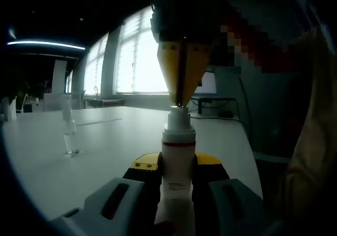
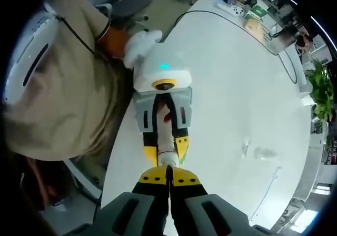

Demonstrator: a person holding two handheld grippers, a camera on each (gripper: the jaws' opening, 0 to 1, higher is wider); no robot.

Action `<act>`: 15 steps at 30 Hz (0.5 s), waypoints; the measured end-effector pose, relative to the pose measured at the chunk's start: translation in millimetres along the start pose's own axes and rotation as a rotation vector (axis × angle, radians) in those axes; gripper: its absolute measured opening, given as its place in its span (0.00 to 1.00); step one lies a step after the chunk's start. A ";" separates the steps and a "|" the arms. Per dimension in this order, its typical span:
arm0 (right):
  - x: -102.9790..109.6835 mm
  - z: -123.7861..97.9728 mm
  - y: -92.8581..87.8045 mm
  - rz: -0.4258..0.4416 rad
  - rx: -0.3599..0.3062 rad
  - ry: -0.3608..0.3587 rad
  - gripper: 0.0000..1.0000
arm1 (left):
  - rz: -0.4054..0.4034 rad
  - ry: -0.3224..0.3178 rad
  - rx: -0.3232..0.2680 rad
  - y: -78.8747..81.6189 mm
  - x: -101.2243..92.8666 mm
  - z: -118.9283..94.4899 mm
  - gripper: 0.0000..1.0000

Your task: Clamp pump bottle remove cover press pump head put on cover

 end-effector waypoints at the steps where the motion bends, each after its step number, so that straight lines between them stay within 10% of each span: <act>1: 0.0 0.0 0.3 -0.001 0.002 -0.001 0.00 | 0.000 0.000 0.000 0.0 0.0 0.0 0.12; 15: 2.4 -4.8 0.4 -0.009 0.006 -0.018 0.00 | -0.001 -0.001 0.000 0.0 0.1 -0.1 0.13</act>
Point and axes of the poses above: the point that each gripper's makers call its tool centre point, and the gripper's own axes: z roughly forward along the fingers, x roughly to its left, y roughly out of its top, the point moved 8 cm from there along -z, roughly backward along the fingers, and after that the axes turned 14 degrees about z, right-handed, at the moved point
